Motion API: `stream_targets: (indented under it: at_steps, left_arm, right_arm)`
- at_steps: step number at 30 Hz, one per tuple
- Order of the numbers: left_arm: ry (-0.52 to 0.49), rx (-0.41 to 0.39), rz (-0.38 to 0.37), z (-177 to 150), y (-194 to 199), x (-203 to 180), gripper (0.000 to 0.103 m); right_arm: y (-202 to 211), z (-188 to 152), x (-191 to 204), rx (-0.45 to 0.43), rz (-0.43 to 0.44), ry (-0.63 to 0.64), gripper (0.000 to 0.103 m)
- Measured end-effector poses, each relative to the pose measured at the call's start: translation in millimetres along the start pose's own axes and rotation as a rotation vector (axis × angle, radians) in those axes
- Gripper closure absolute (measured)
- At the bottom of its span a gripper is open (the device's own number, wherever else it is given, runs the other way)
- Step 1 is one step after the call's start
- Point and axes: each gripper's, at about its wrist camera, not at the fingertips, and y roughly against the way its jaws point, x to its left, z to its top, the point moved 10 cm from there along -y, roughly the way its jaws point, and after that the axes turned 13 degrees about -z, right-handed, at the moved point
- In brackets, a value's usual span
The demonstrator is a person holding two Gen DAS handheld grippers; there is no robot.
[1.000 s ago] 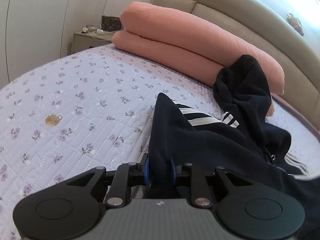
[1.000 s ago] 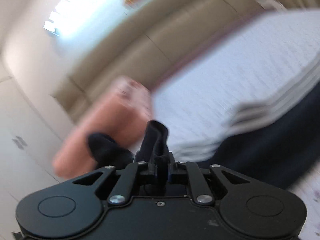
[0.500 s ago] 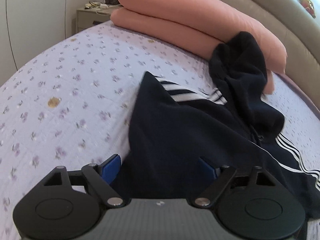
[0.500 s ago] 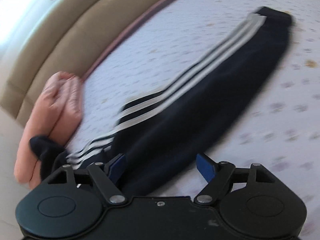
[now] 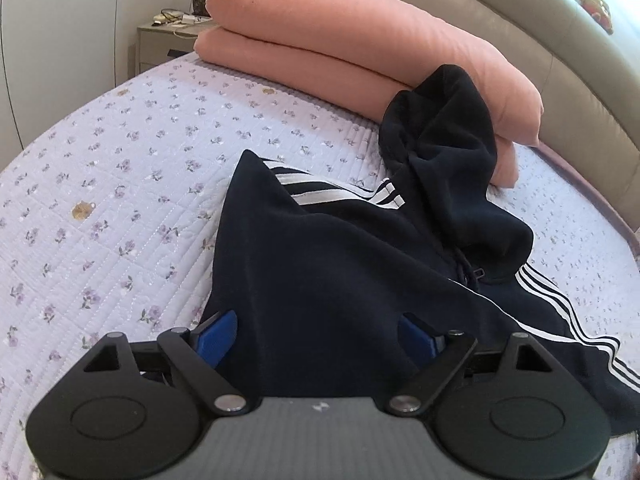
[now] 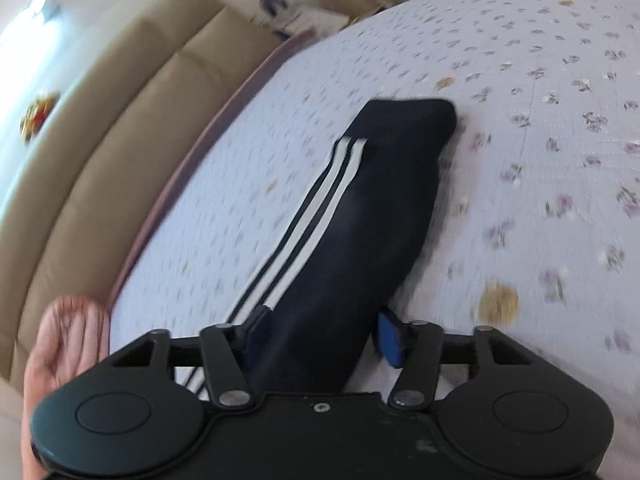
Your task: Fold large clothes
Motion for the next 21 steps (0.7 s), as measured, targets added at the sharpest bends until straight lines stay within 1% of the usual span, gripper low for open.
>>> stream_targets:
  at_steps: [2, 3, 4, 5, 6, 8, 10, 11, 13, 14, 16, 18, 20, 21]
  left_arm:
    - [0.003, 0.007, -0.013, -1, -1, 1, 0.015]
    - [0.006, 0.003, -0.02, -2, -1, 1, 0.015]
    - [0.008, -0.002, -0.025, -3, -1, 1, 0.015]
    - [0.008, -0.001, -0.027, -3, -1, 2, 0.016]
    - [0.005, 0.002, -0.032, -4, 1, 1, 0.017]
    - [-0.006, 0.0, -0.044, -4, 5, -1, 0.017]
    - [-0.019, -0.01, -0.068, -3, 10, -3, 0.015]
    - [-0.016, -0.013, -0.076, -3, 12, -3, 0.015]
    - [0.008, -0.015, -0.086, -2, 14, -1, 0.015]
    - [0.023, -0.012, -0.096, -3, 16, -1, 0.015]
    - [0.046, -0.006, -0.117, -3, 21, -2, 0.015]
    - [0.042, -0.01, -0.131, -2, 30, -4, 0.014]
    - [0.025, -0.018, -0.133, 1, 41, -4, 0.013]
    - [0.016, -0.026, -0.135, 3, 48, -4, 0.013]
  right_arm:
    - [-8, 7, -4, -0.005, 0.031, -0.059, 0.041]
    - [-10, 10, -6, -0.007, 0.032, -0.08, 0.053]
    - [-11, 13, -9, -0.012, 0.011, -0.098, 0.095]
    - [-12, 15, -12, -0.013, -0.042, -0.098, 0.096]
    - [-11, 18, -12, -0.019, -0.056, -0.095, 0.096]
    - [10, 27, -3, -0.1, -0.002, -0.125, 0.096]
    - [50, 40, 7, -0.226, 0.112, -0.204, 0.096]
    - [63, 42, 11, -0.248, 0.134, -0.218, 0.096]
    - [76, 42, 19, -0.256, 0.087, -0.172, 0.096]
    - [82, 43, 24, -0.267, 0.086, -0.151, 0.096]
    - [95, 43, 34, -0.282, 0.122, -0.156, 0.096]
    - [113, 44, 51, -0.306, 0.174, -0.172, 0.096]
    - [136, 42, 79, -0.334, 0.234, -0.148, 0.096]
    - [149, 41, 98, -0.338, 0.28, -0.135, 0.096]
